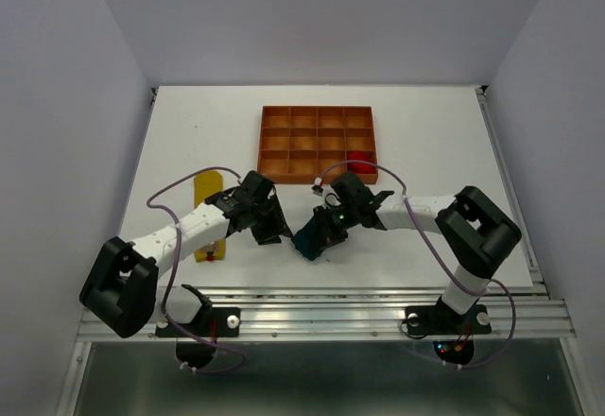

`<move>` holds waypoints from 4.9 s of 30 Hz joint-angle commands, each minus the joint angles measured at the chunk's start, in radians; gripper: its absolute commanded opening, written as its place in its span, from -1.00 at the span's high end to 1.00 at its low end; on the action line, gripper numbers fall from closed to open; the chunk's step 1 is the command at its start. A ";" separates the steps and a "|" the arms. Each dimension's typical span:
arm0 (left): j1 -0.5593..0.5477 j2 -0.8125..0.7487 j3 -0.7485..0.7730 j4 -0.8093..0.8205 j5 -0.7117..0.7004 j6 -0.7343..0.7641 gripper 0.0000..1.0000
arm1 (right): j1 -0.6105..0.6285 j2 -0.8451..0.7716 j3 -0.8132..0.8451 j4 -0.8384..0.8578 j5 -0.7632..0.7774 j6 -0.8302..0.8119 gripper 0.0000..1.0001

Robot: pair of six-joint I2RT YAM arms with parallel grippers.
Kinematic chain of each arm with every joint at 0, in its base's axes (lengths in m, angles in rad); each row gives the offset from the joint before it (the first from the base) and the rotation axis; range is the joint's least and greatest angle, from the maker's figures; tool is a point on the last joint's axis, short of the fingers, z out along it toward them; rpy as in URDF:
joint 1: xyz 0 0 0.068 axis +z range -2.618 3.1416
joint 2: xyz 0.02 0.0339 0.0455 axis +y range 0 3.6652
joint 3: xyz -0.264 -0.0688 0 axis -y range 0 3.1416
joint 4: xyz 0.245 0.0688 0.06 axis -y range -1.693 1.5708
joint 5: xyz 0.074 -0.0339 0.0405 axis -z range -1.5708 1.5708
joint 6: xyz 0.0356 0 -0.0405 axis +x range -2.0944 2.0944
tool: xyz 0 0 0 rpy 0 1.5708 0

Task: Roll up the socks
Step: Roll the sock at the center of the board.

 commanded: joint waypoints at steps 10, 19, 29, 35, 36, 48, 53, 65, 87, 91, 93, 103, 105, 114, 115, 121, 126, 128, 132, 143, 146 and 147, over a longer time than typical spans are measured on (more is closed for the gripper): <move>0.003 -0.062 -0.045 0.108 0.079 0.057 -0.01 | -0.095 0.067 0.002 0.101 -0.230 0.175 0.98; -0.002 -0.005 -0.040 0.146 0.111 0.072 -0.03 | -0.124 0.115 -0.010 0.104 -0.218 0.209 0.98; -0.017 0.090 -0.020 0.181 0.116 0.084 -0.03 | -0.147 0.139 -0.019 0.103 -0.212 0.207 0.95; -0.018 0.133 -0.006 0.212 0.106 0.074 -0.02 | -0.156 0.158 -0.012 0.103 -0.230 0.189 0.94; -0.018 0.136 -0.003 0.215 0.109 0.072 -0.02 | -0.156 0.161 -0.010 0.101 -0.230 0.187 0.93; -0.018 0.222 0.038 0.205 0.077 0.075 0.09 | -0.156 0.172 0.004 0.098 -0.202 0.154 0.64; -0.026 0.262 0.063 0.163 0.031 0.065 0.24 | -0.156 0.130 0.051 -0.024 -0.149 0.063 0.33; -0.081 0.308 0.126 0.071 -0.061 0.026 0.30 | -0.081 -0.169 0.082 -0.114 0.179 -0.174 0.04; -0.124 0.288 0.143 0.031 -0.078 -0.029 0.31 | 0.265 -0.227 0.047 -0.095 0.699 -0.262 0.02; -0.124 0.292 0.143 0.028 -0.075 -0.029 0.31 | 0.287 -0.212 0.042 -0.098 0.687 -0.253 0.03; -0.124 0.292 0.143 0.028 -0.075 -0.031 0.31 | 0.296 -0.214 0.030 -0.098 0.696 -0.250 0.03; -0.124 0.288 0.135 0.027 -0.073 -0.038 0.31 | 0.305 -0.264 0.005 -0.105 0.732 -0.222 0.03; -0.124 0.286 0.135 0.027 -0.072 -0.040 0.31 | 0.305 -0.264 0.001 -0.094 0.719 -0.227 0.03; -0.124 0.292 0.133 0.027 -0.067 -0.040 0.32 | 0.334 -0.275 -0.027 -0.069 0.749 -0.239 0.03; -0.124 0.292 0.133 0.028 -0.065 -0.041 0.32 | 0.344 -0.273 -0.029 -0.063 0.744 -0.244 0.03; -0.124 0.285 0.129 0.033 -0.059 -0.046 0.32 | 0.353 -0.267 -0.038 -0.023 0.750 -0.253 0.02; -0.124 0.279 0.124 0.031 -0.056 -0.050 0.32 | 0.353 -0.241 -0.036 0.010 0.755 -0.267 0.02; -0.124 0.279 0.126 0.030 -0.053 -0.050 0.32 | 0.353 -0.230 -0.035 0.015 0.770 -0.270 0.02; -0.123 0.274 0.124 0.030 -0.052 -0.054 0.32 | 0.353 -0.204 -0.042 0.014 0.799 -0.274 0.01; -0.124 0.282 0.136 0.023 -0.046 -0.050 0.32 | 0.353 -0.137 -0.064 -0.006 0.873 -0.244 0.01; -0.124 0.282 0.140 0.019 -0.041 -0.046 0.32 | 0.353 -0.114 -0.071 -0.013 0.880 -0.238 0.01; -0.124 0.283 0.143 0.016 -0.038 -0.046 0.32 | 0.353 -0.108 -0.072 -0.014 0.882 -0.238 0.01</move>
